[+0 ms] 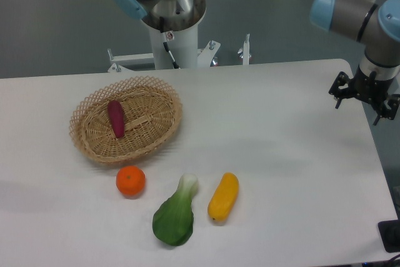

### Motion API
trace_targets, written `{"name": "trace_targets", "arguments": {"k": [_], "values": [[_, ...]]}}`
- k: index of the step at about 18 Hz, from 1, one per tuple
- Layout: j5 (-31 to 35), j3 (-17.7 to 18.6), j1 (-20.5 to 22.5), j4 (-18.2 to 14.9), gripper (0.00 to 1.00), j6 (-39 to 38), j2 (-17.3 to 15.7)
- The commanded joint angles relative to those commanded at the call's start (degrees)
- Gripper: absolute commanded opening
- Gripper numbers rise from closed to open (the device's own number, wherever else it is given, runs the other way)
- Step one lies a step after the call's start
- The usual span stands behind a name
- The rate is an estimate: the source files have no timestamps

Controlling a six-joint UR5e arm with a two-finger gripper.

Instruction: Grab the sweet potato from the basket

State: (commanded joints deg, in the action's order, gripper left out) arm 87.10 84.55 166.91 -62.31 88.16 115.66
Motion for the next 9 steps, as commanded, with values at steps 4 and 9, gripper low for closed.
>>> {"name": "trace_targets", "arguments": {"k": [4,9], "values": [[0.0,0.0,-0.4,-0.4,1.0,-0.4,-0.1],[-0.1,1.5,-1.2,-0.7,1.0,-1.8,-0.9]]}}
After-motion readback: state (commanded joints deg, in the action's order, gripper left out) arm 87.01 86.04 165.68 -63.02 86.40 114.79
